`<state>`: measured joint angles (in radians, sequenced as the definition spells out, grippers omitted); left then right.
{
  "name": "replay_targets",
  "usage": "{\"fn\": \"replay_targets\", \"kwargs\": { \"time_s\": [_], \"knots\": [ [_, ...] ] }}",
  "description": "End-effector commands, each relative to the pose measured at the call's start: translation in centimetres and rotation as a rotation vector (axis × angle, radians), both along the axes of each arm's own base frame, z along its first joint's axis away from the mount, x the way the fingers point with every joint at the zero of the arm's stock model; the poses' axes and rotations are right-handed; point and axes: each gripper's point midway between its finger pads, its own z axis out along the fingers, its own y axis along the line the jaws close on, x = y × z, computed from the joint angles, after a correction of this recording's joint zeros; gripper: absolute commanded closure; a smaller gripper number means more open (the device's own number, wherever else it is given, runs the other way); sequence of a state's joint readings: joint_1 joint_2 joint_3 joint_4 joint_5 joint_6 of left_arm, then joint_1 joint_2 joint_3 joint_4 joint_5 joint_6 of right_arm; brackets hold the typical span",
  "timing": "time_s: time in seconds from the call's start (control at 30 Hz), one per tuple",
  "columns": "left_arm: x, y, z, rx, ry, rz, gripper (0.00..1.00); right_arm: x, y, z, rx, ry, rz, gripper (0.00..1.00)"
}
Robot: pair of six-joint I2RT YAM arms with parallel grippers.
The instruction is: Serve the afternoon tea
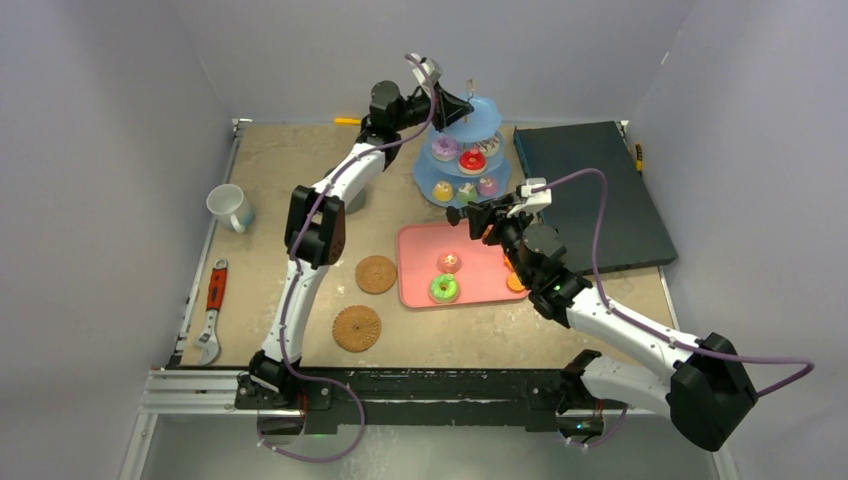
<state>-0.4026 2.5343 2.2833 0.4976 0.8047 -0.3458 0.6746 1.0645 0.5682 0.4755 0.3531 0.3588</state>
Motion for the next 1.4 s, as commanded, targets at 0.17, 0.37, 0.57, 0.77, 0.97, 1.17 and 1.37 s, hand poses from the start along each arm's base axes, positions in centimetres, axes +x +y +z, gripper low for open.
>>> {"fn": "replay_targets", "kwargs": {
  "time_s": [0.17,0.37,0.57,0.77,0.97,1.17,1.37],
  "knots": [
    [-0.7,0.3,5.2,-0.058,-0.143,0.031,1.0,0.4,0.0,3.4,0.073,-0.063,-0.021,0.41],
    [-0.9,1.5,6.9,-0.006,-0.231,0.099,1.0,0.5,0.2,3.3,0.076,-0.064,-0.014,0.41],
    [0.2,4.2,7.8,0.044,-0.261,0.248,1.0,0.5,0.2,3.0,0.074,-0.068,-0.011,0.41],
    [0.4,5.7,9.3,0.062,-0.306,0.374,1.0,0.6,0.4,2.3,0.068,-0.062,-0.007,0.41],
    [0.5,7.1,10.3,0.095,-0.343,0.502,1.0,0.5,0.3,2.2,0.06,-0.068,-0.006,0.41],
    [0.3,8.8,10.1,0.111,-0.317,0.646,1.0,0.6,0.3,1.9,0.049,-0.069,-0.004,0.41],
    [0.2,10.1,9.7,0.119,-0.212,0.763,1.0,0.8,0.5,1.2,0.035,-0.063,0.0,0.41]
  ]
}}
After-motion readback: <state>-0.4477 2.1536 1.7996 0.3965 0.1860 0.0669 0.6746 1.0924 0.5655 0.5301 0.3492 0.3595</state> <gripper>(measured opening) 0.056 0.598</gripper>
